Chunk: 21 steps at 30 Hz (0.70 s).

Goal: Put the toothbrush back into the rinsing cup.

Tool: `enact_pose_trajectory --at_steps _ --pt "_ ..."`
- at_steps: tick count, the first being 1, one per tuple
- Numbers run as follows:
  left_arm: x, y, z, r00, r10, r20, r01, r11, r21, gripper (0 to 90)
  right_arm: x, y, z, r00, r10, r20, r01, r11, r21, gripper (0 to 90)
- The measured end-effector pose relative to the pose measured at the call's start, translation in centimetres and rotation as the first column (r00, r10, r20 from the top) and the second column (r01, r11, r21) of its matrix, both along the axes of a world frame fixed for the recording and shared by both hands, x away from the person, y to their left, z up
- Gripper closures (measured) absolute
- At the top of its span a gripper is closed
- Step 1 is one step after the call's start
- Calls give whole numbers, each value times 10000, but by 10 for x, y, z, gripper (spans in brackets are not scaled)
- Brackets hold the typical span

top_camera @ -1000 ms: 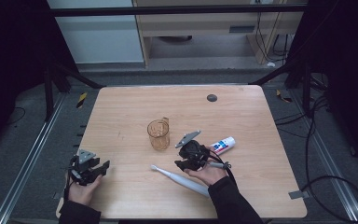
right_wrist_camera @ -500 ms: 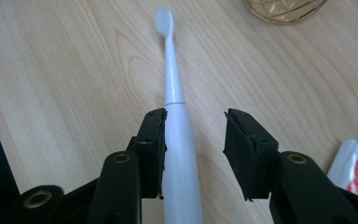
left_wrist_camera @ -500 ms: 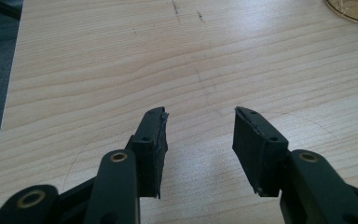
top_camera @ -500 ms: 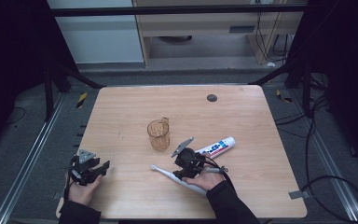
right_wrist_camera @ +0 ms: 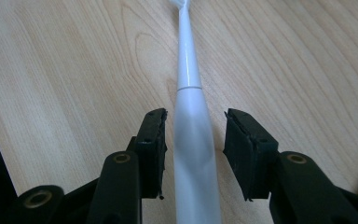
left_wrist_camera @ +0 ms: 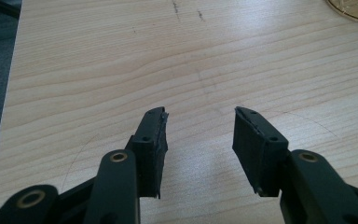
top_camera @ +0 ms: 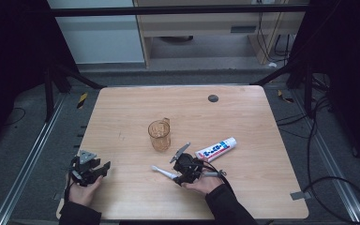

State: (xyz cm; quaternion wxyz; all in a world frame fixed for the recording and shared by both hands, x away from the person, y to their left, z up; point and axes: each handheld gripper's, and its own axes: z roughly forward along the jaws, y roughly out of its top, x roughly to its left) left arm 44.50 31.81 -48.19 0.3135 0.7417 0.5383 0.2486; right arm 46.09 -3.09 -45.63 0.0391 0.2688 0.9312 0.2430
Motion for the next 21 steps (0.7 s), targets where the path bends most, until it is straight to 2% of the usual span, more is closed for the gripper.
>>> enact_pose_trajectory --at_steps 21 --pt "0 0 0 10000 -11 -27 11 10000 17 535 4 7 -14 9993 142 -345 -161 9984 -540 597"
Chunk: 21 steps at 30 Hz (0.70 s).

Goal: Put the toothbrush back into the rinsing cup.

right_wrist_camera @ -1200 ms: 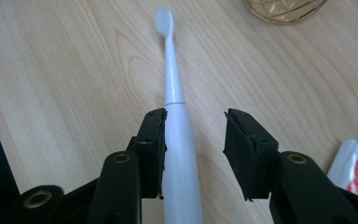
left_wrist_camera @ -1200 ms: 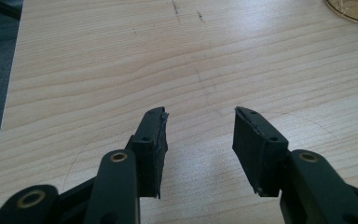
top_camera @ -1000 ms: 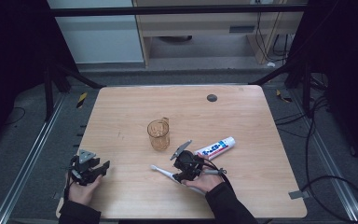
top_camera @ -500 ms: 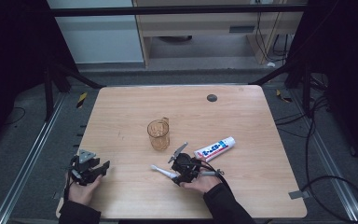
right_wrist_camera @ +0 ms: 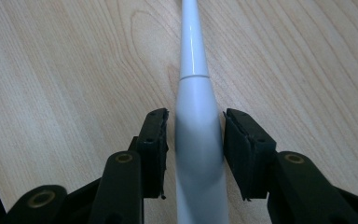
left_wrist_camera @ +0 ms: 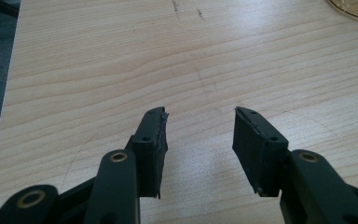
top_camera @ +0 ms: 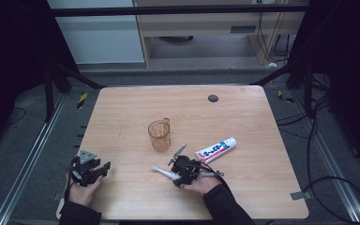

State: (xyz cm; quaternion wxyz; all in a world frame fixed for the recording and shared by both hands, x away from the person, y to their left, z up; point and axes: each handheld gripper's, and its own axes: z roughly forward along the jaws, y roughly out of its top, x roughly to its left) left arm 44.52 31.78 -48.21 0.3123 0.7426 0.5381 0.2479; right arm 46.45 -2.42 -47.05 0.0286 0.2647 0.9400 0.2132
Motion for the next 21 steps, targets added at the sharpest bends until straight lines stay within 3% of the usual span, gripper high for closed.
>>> enact_pose_trajectory --at_steps 21 --pt "0 0 0 10000 5 -22 -5 10000 5 535 0 0 -2 10000 -39 -34 38 9997 -240 662"
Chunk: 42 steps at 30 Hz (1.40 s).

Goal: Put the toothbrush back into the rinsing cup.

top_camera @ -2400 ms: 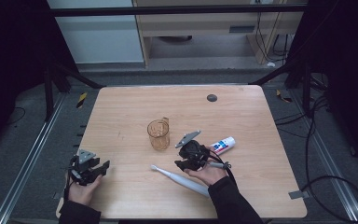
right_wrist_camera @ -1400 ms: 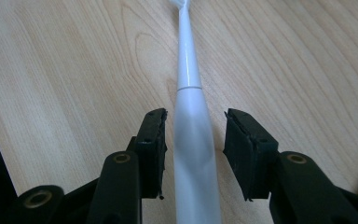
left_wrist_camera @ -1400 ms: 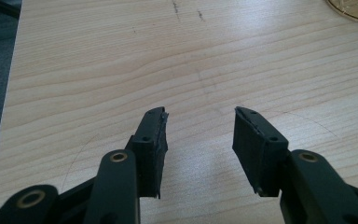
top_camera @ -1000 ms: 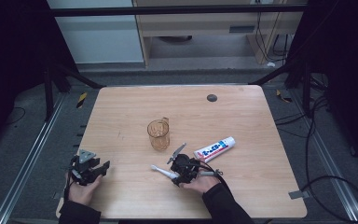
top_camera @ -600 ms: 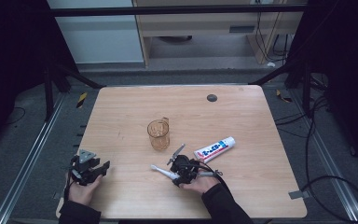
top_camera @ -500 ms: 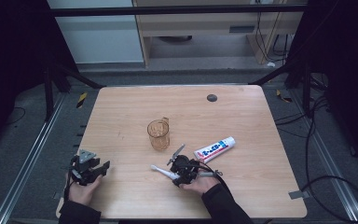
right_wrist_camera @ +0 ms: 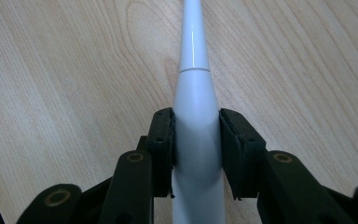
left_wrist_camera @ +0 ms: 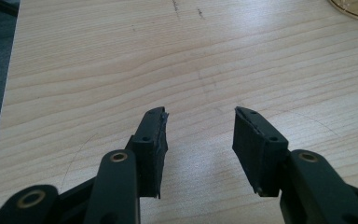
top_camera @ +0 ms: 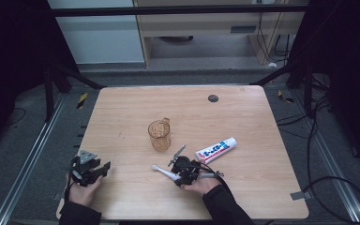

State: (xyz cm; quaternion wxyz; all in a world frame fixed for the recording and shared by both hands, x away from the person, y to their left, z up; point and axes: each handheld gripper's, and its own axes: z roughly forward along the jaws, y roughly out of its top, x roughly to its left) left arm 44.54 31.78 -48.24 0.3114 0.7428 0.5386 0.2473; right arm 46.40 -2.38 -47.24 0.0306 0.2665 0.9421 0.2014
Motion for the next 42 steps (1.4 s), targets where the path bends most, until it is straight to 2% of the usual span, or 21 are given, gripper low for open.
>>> enact_pose_trajectory --at_steps 13,19,31,38,42 --pt "0 0 0 10000 6 -12 -6 10000 12 537 0 -1 1 9998 -148 91 148 9999 -12 671" --pt "0 0 0 10000 5 0 -5 10000 1 538 -3 -2 7 9999 -153 78 151 9994 307 671" --pt "0 0 0 10000 17 -8 -17 10000 -9 539 -3 -12 26 9971 -463 600 396 9933 1085 672" --pt "0 0 0 10000 25 0 -25 10000 -10 540 -2 -20 40 9903 -888 1072 673 9796 1892 672" --pt "0 0 0 10000 35 5 -35 10000 -9 540 -2 -25 47 9821 -1229 1424 822 9614 2626 672"
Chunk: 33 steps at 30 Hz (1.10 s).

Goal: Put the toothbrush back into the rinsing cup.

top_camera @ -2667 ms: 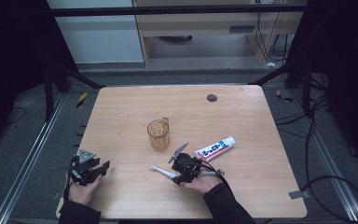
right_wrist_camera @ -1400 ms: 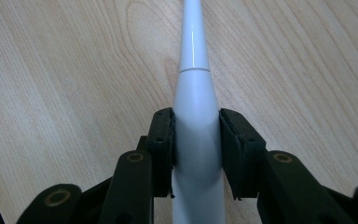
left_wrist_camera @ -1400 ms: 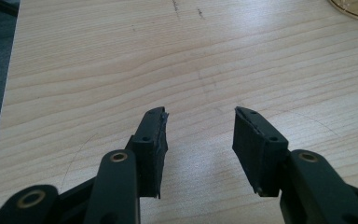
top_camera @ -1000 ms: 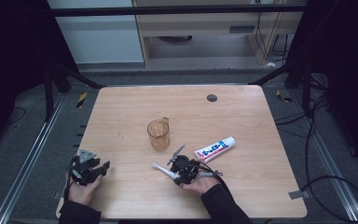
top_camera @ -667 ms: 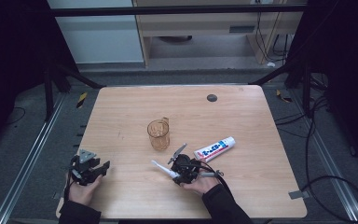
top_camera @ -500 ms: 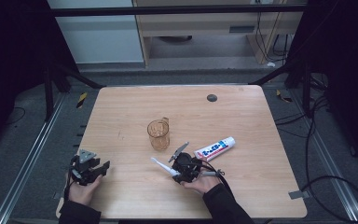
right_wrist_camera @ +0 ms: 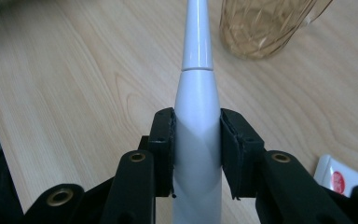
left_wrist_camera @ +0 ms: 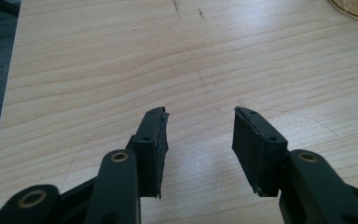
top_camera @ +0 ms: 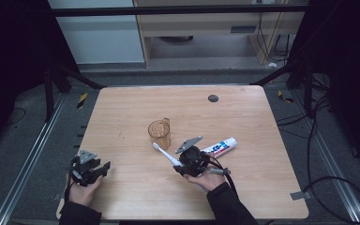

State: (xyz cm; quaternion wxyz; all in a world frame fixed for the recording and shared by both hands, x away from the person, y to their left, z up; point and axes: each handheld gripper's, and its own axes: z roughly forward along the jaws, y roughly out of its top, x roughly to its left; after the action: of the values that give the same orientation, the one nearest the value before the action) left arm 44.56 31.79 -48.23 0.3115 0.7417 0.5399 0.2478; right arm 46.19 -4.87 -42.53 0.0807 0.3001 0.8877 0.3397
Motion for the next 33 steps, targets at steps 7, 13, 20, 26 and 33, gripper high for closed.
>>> enact_pose_trajectory --at_steps 7,13,20,26,33 --pt "0 0 0 10000 18 18 -18 10000 8 540 0 -11 13 9950 -667 748 547 9868 1525 672" --pt "0 0 0 10000 36 35 -37 10000 10 539 -2 -17 26 9824 -1326 1318 933 9585 2693 671" --pt "0 0 0 10000 45 40 -45 10000 -7 539 -1 -18 34 9590 -2137 1861 1319 9180 3741 671" --pt "0 0 0 10000 43 44 -43 10000 -10 539 4 -13 39 9378 -2712 2166 1522 8823 4455 671" --pt "0 0 0 10000 52 63 -52 10000 -27 540 11 -2 42 9021 -3463 2575 1712 8349 5230 671"
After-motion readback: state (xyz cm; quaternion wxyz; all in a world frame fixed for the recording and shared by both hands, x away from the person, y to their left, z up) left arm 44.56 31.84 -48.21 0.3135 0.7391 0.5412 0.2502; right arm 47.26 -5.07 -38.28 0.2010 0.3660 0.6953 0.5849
